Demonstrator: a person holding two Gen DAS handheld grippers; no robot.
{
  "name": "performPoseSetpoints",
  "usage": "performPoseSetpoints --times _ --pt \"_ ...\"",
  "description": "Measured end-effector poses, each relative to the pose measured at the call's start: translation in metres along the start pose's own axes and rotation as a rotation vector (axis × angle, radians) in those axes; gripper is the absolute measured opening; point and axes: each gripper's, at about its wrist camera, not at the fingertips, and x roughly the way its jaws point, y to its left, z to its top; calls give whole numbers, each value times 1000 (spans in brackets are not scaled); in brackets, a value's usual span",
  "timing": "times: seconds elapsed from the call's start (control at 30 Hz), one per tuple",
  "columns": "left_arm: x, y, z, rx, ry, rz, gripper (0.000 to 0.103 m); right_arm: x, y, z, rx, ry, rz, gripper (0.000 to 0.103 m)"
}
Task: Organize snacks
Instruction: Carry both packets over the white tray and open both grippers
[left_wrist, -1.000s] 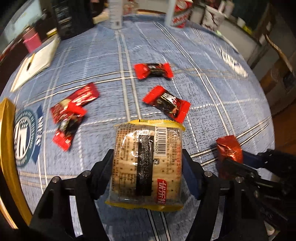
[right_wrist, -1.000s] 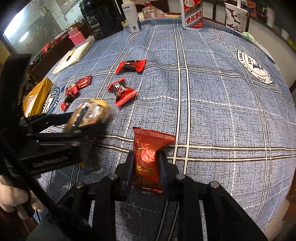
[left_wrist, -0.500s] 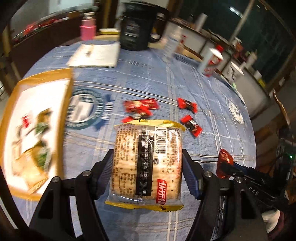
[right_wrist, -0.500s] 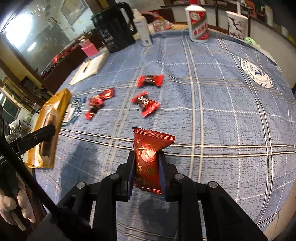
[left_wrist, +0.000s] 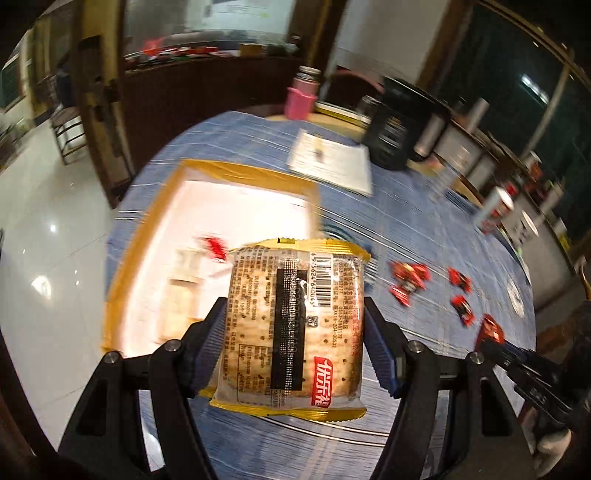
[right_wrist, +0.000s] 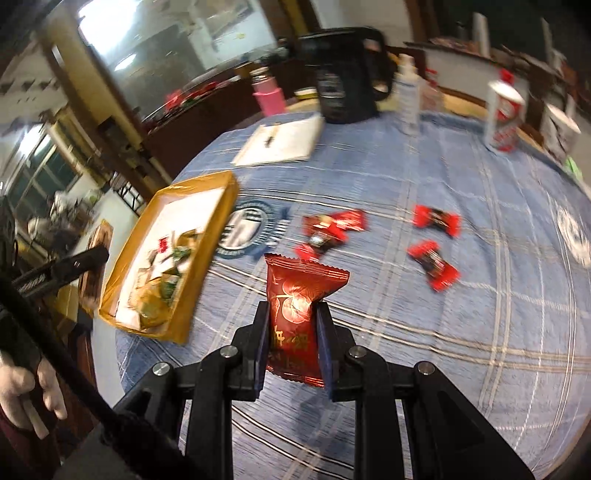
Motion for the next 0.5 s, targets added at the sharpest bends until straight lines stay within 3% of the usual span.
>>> performPoseSetpoints --times 0.23,0.5 --pt "25 74 19 -75 29 35 70 33 85 32 -125 37 45 23" --pt "77 107 34 -58 116 33 70 106 154 39 -171 139 84 23"
